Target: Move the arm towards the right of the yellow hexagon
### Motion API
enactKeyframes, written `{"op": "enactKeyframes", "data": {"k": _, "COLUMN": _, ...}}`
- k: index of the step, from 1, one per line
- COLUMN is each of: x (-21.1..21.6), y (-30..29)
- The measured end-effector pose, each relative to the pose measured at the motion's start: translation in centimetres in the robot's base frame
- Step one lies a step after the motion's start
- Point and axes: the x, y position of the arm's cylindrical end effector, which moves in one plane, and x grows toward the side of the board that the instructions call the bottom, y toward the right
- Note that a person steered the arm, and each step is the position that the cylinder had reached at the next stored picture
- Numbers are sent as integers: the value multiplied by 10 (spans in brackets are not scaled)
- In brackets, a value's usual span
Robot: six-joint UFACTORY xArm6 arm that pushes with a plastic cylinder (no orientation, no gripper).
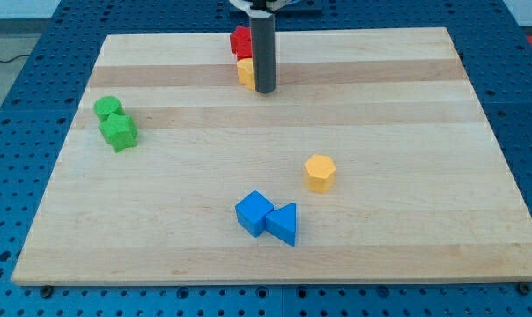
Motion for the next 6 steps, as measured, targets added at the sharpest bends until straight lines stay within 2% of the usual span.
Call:
{"op": "enactKeyframes", "data": {"k": 4, "x": 8, "y": -19}}
{"op": "enactKeyframes", "data": {"k": 5, "x": 33, "y": 33}}
{"op": "enactKeyframes", "data": {"k": 6, "x": 76, "y": 122}}
